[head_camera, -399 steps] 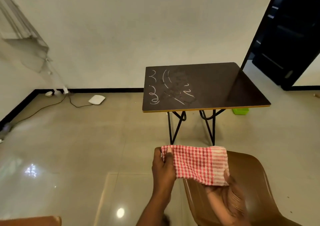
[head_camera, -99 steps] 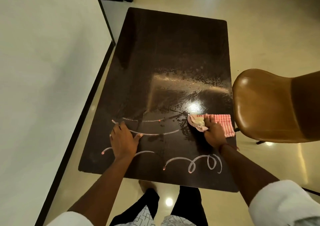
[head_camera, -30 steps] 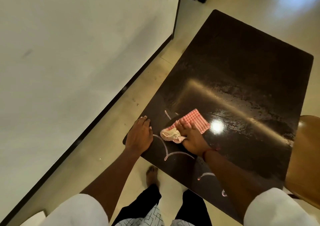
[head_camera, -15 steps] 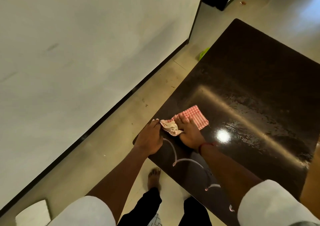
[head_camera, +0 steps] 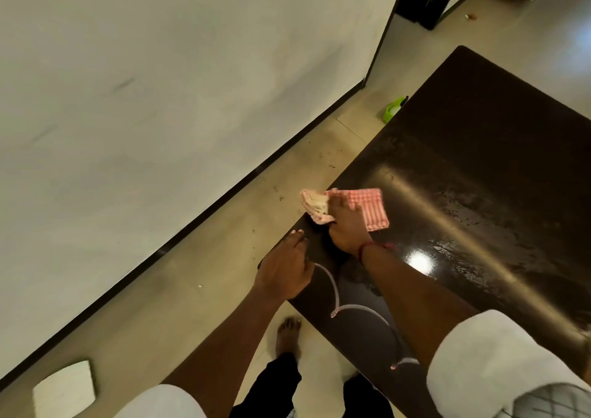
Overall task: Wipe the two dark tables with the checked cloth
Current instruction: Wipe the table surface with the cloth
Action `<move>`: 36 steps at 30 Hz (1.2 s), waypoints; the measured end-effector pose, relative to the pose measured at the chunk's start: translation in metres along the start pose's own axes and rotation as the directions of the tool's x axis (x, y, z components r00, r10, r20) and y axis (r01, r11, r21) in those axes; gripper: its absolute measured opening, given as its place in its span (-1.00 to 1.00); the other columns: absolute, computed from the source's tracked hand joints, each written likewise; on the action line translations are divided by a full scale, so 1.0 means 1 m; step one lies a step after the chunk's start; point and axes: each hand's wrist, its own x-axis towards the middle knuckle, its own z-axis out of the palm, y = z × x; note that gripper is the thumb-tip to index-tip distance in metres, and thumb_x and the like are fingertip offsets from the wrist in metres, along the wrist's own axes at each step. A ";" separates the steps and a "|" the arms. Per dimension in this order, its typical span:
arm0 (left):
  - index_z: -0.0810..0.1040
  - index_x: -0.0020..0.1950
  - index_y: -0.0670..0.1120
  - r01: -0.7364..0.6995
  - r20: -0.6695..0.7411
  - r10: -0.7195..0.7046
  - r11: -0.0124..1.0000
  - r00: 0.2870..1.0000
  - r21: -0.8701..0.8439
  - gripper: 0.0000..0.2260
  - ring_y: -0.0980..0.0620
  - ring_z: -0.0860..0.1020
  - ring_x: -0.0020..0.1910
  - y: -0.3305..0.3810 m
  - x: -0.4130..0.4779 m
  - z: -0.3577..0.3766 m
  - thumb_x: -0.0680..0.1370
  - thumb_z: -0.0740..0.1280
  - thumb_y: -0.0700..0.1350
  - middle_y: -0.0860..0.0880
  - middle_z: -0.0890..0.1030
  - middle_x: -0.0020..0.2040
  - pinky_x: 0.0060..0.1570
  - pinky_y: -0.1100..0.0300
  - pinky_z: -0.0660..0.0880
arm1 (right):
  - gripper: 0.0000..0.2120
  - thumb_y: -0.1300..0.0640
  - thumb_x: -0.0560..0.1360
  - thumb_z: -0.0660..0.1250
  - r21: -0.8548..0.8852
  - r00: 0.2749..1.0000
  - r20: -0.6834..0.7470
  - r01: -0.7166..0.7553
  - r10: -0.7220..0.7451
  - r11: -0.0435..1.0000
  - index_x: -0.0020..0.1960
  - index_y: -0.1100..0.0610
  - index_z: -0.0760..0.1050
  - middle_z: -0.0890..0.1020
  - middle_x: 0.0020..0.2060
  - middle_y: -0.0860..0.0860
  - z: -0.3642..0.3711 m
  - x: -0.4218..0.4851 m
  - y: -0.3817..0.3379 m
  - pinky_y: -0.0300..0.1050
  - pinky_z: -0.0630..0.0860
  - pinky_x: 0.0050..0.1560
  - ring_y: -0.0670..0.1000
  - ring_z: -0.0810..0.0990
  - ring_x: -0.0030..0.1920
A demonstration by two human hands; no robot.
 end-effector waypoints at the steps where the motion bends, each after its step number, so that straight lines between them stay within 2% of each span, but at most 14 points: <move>1: 0.33 0.48 -0.09 -0.007 -0.027 0.006 1.000 1.000 -0.010 -0.54 0.03 0.33 0.46 -0.002 -0.004 0.001 0.61 0.22 0.02 -0.04 0.33 0.50 0.34 0.18 0.34 | -0.41 0.23 0.54 0.15 -0.040 0.993 0.073 0.099 -0.096 0.994 0.53 0.10 0.09 0.07 0.55 0.09 0.004 -0.001 0.000 0.08 -0.25 0.48 0.07 -0.05 0.55; 3: 0.37 0.46 -0.08 -0.020 -0.058 0.019 1.000 0.998 -0.022 -0.56 0.04 0.41 0.39 -0.008 -0.013 0.001 0.60 0.22 0.02 -0.03 0.39 0.47 0.29 0.22 0.39 | -0.43 0.19 0.56 0.15 -0.079 0.951 0.203 0.253 -0.233 0.964 0.54 0.05 0.09 0.08 0.54 0.07 0.002 -0.006 0.006 0.04 -0.23 0.50 0.05 -0.03 0.54; 5: 0.39 0.45 -0.09 -0.023 -0.060 0.021 0.999 0.998 -0.030 -0.58 0.03 0.38 0.43 -0.013 -0.023 0.002 0.62 0.18 0.02 -0.04 0.38 0.47 0.33 0.21 0.36 | -0.46 0.19 0.56 0.16 -0.058 0.941 0.227 0.270 -0.250 0.961 0.52 0.01 0.16 0.14 0.53 0.02 -0.009 -0.005 0.021 0.06 -0.10 0.53 0.09 0.05 0.53; 8: 0.46 0.40 -0.14 -0.022 -0.082 0.021 1.000 0.996 -0.013 -0.59 0.00 0.37 0.45 -0.022 -0.038 0.003 0.62 0.13 0.01 -0.08 0.42 0.45 0.37 0.18 0.33 | -0.46 0.19 0.55 0.19 0.021 0.995 0.019 0.094 -0.094 0.995 0.51 0.04 0.19 0.21 0.51 0.06 -0.016 0.003 0.031 0.12 -0.01 0.52 0.16 0.17 0.50; 11: 0.61 0.22 -0.19 0.015 -0.134 -0.019 0.999 0.991 -0.035 -0.54 -0.07 0.57 0.25 -0.027 -0.050 0.001 0.56 0.09 0.03 -0.15 0.59 0.27 0.16 0.12 0.53 | -0.38 0.26 0.50 0.20 -0.008 0.992 -0.103 -0.080 0.078 0.997 0.52 0.14 0.12 0.15 0.52 0.16 -0.006 0.000 0.004 0.13 -0.14 0.51 0.17 0.08 0.52; 14: 0.66 0.12 -0.20 0.052 -0.133 -0.060 0.997 0.989 -0.059 -0.59 -0.06 0.64 0.12 -0.032 -0.061 -0.001 0.52 0.13 -0.01 -0.15 0.65 0.17 0.00 0.14 0.61 | -0.41 0.26 0.49 0.21 -0.053 0.993 0.013 0.116 -0.116 0.992 0.50 0.16 0.18 0.18 0.52 0.14 0.018 -0.025 -0.022 0.09 -0.22 0.50 0.10 0.03 0.54; 16: 0.67 0.10 -0.19 0.056 -0.101 -0.062 0.997 0.993 -0.057 -0.61 -0.05 0.67 0.05 -0.035 -0.068 -0.003 0.51 0.16 -0.03 -0.14 0.67 0.12 -0.07 0.17 0.61 | -0.45 0.22 0.52 0.20 -0.054 0.937 0.165 0.322 -0.309 0.945 0.49 0.11 0.22 0.18 0.52 0.09 0.034 -0.044 -0.021 0.03 -0.29 0.47 0.03 -0.02 0.54; 18: 0.68 0.07 -0.18 0.038 -0.070 -0.041 0.998 0.997 -0.042 -0.63 -0.03 0.69 -0.02 -0.039 -0.077 -0.002 0.50 0.17 -0.03 -0.12 0.70 0.06 -0.12 0.19 0.62 | -0.47 0.16 0.54 0.18 -0.055 0.889 0.278 0.394 -0.365 0.918 0.50 0.01 0.21 0.17 0.52 0.03 0.033 -0.049 -0.010 0.07 -0.25 0.50 0.06 -0.02 0.54; 20: 0.69 0.05 -0.18 0.037 -0.050 -0.039 0.998 0.998 -0.044 -0.64 -0.03 0.69 -0.02 -0.044 -0.085 0.000 0.50 0.18 -0.03 -0.12 0.71 0.04 -0.11 0.18 0.63 | -0.46 0.14 0.56 0.18 -0.078 0.912 0.287 0.329 -0.294 0.941 0.51 -0.04 0.17 0.13 0.53 0.01 0.020 -0.043 -0.003 0.11 -0.11 0.52 0.15 0.00 0.53; 25: 0.68 0.05 -0.22 0.100 -0.096 -0.109 0.991 0.989 -0.086 -0.64 -0.05 0.70 -0.05 -0.059 -0.095 0.001 0.52 0.16 -0.07 -0.16 0.70 0.02 -0.11 0.14 0.64 | -0.41 0.23 0.50 0.22 -0.077 0.999 -0.031 -0.038 0.036 0.996 0.51 0.15 0.16 0.17 0.52 0.16 0.020 -0.042 -0.029 0.08 -0.05 0.51 0.15 0.10 0.51; 28: 0.65 0.08 -0.23 0.139 -0.204 -0.174 0.975 0.963 -0.176 -0.64 -0.09 0.68 -0.04 -0.062 -0.093 -0.004 0.51 0.14 -0.10 -0.17 0.69 0.03 -0.10 0.13 0.60 | -0.50 0.22 0.50 0.21 -0.090 0.991 0.066 0.121 -0.115 0.989 0.44 0.15 0.31 0.25 0.48 0.17 0.043 -0.070 -0.056 0.06 0.00 0.46 0.22 0.19 0.46; 32: 0.58 0.16 -0.22 0.194 -0.281 -0.285 0.931 0.917 -0.310 -0.64 -0.13 0.65 0.01 -0.057 -0.089 -0.012 0.51 0.12 -0.11 -0.18 0.66 0.10 -0.05 0.16 0.53 | -0.52 0.06 0.48 0.13 -0.061 0.874 0.241 0.447 -0.421 0.892 0.38 0.09 0.42 0.38 0.43 0.09 0.065 -0.097 -0.052 0.20 -0.06 0.49 0.13 0.18 0.50; 34: 0.57 0.22 -0.22 0.179 -0.293 -0.279 0.929 0.915 -0.325 -0.64 -0.12 0.63 0.09 -0.055 -0.089 -0.011 0.52 0.13 -0.15 -0.18 0.64 0.17 0.04 0.21 0.47 | -0.53 0.02 0.53 0.12 -0.069 0.843 0.285 0.492 -0.456 0.868 0.43 0.02 0.34 0.35 0.45 0.07 0.057 -0.089 -0.036 0.18 0.00 0.50 0.12 0.17 0.50; 36: 0.52 0.30 -0.21 0.142 -0.269 -0.236 0.935 0.934 -0.326 -0.61 -0.10 0.59 0.20 -0.052 -0.088 -0.008 0.53 0.13 -0.16 -0.17 0.60 0.25 0.15 0.22 0.43 | -0.51 0.08 0.56 0.16 -0.087 0.896 0.231 0.407 -0.379 0.909 0.48 0.04 0.25 0.27 0.49 0.11 0.046 -0.081 -0.020 0.11 -0.01 0.52 0.15 0.16 0.50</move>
